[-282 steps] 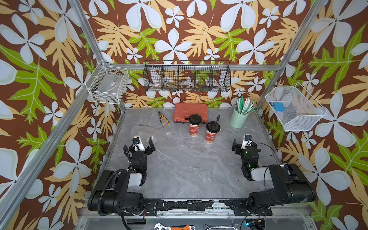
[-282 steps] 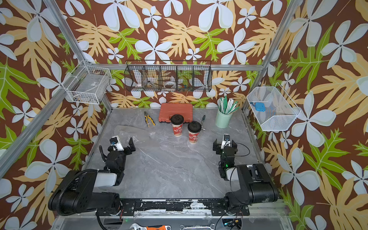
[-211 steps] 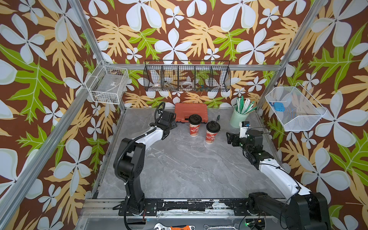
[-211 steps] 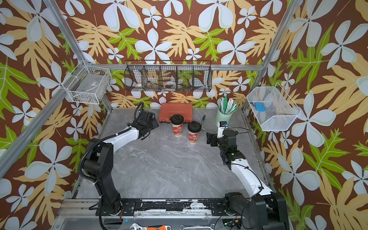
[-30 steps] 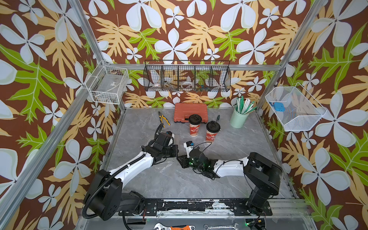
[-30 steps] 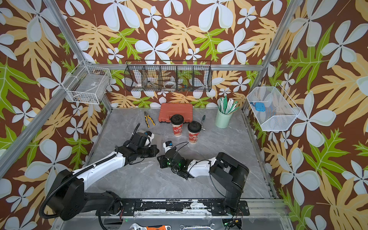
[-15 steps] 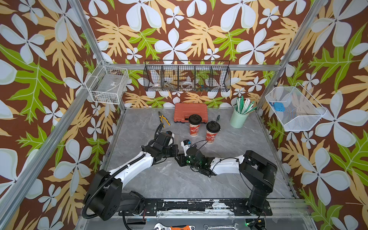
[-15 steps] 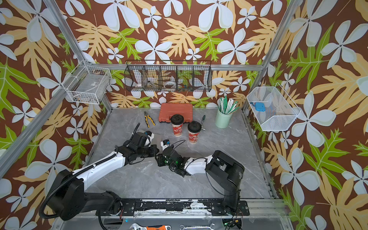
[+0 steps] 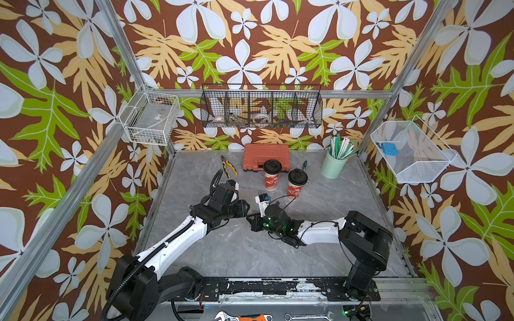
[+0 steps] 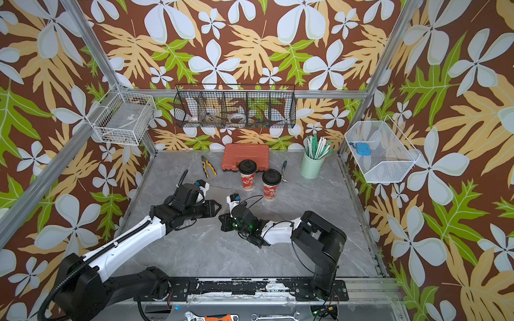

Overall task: Pack milk tea into plastic carrier bags
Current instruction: Adjust the plastic carrier bag at the center of the board.

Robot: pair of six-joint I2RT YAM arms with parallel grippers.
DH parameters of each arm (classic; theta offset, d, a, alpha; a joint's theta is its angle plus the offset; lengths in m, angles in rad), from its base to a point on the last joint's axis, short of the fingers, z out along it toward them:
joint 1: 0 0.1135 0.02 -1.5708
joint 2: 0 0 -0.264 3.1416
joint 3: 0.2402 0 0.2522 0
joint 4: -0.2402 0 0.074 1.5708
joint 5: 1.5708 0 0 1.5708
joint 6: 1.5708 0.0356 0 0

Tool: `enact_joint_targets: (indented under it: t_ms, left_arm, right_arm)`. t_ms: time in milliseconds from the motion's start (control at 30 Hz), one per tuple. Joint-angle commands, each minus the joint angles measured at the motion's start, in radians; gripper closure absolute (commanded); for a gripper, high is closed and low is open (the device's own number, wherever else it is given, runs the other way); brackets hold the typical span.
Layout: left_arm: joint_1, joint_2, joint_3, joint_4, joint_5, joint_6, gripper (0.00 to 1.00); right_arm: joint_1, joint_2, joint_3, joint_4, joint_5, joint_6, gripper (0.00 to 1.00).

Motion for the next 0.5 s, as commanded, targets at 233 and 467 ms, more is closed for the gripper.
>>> enact_joint_targets:
  t_ms: [233, 467]
  left_arm:
    - [-0.002, -0.025, -0.077, -0.002, 0.081, 0.043, 0.44]
    - [-0.002, -0.043, -0.035, -0.059, -0.071, 0.041, 0.8]
  right_arm:
    - [-0.001, -0.042, -0.027, 0.15, -0.076, -0.014, 1.0]
    - [-0.001, -0.066, -0.03, 0.093, -0.055, -0.027, 1.0]
